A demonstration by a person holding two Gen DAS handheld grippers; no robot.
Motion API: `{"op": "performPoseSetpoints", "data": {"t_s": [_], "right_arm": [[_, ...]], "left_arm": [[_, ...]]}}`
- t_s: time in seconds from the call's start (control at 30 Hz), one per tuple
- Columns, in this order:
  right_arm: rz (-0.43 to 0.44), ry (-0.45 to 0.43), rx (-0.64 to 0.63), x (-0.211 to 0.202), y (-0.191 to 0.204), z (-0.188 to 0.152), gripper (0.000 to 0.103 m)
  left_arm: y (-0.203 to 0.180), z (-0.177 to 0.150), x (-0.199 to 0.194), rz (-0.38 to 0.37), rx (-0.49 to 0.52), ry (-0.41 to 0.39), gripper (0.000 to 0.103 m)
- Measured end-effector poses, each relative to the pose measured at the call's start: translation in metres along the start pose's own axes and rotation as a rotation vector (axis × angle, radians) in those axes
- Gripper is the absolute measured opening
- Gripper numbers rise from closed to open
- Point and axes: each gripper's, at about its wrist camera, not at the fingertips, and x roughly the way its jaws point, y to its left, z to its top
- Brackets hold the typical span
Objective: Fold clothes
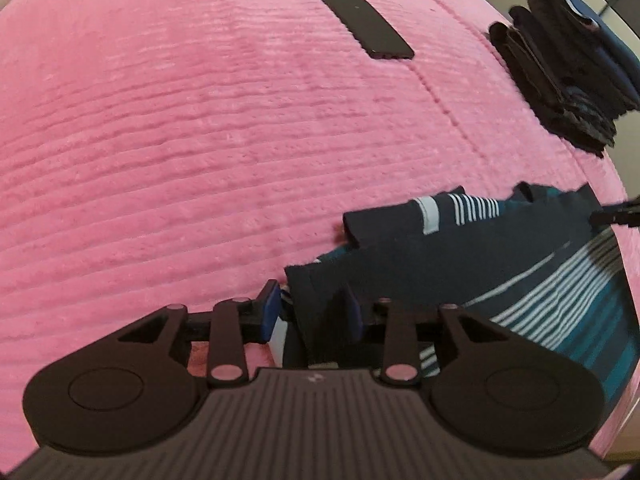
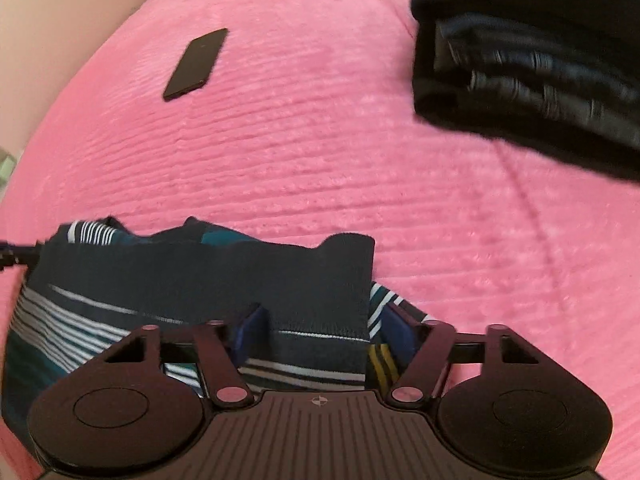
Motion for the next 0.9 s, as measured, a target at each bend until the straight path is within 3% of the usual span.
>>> {"op": "performPoseSetpoints", "data": {"t_s": [0.03, 0.07, 0.1, 0.13, 0.33, 0.47, 0.57, 0.67, 0.7, 0.73, 0.77, 0.83, 0.9], "right_arm": [[0.005, 0.001, 0.017, 0.001, -0.003, 0.001, 0.040], [0.008, 0.002, 0.034, 0.002, -0.005, 0.001, 0.031], [0.006, -0.001, 0.043, 0.001, -0.005, 0.002, 0.028], [0.004, -0.005, 0.038, -0.001, -0.003, 0.002, 0.017], [-0.013, -0.099, -0.066, -0.048, 0.020, 0.009, 0.010], [-0.026, -0.193, -0.061, -0.072, 0.017, 0.018, 0.009], [-0.033, -0.162, -0.052, -0.046, 0.009, 0.023, 0.010], [-0.051, -0.102, -0.036, -0.009, 0.003, 0.021, 0.011], [-0.066, -0.088, -0.024, -0.001, 0.001, 0.020, 0.018], [-0.091, -0.089, -0.020, 0.001, 0.001, 0.018, 0.042], [-0.119, -0.099, -0.024, -0.002, 0.003, 0.017, 0.054], [-0.142, -0.129, -0.083, -0.017, 0.017, 0.010, 0.054], [-0.114, -0.172, -0.134, -0.036, 0.035, -0.002, 0.054]], "left_arm": [[0.002, 0.001, -0.001, 0.002, -0.012, 0.000, 0.020], [0.002, 0.001, -0.002, 0.004, -0.018, 0.002, 0.004], [0.002, 0.002, -0.004, 0.005, -0.016, 0.005, 0.002], [0.001, 0.002, -0.008, 0.006, -0.008, 0.003, 0.001], [-0.015, 0.011, -0.062, 0.001, 0.061, -0.121, 0.001], [-0.007, 0.023, -0.071, 0.020, 0.048, -0.178, 0.001], [0.004, 0.030, -0.036, 0.032, 0.034, -0.099, 0.001], [0.006, 0.031, -0.003, 0.097, 0.045, -0.020, 0.002], [0.007, 0.030, 0.002, 0.125, 0.043, -0.010, 0.002], [0.007, 0.030, 0.000, 0.152, 0.037, -0.014, 0.001], [0.006, 0.029, -0.004, 0.172, 0.033, -0.025, 0.002], [-0.003, 0.023, -0.023, 0.193, 0.061, -0.070, 0.003], [-0.019, 0.014, -0.036, 0.155, 0.094, -0.096, 0.005]]}}
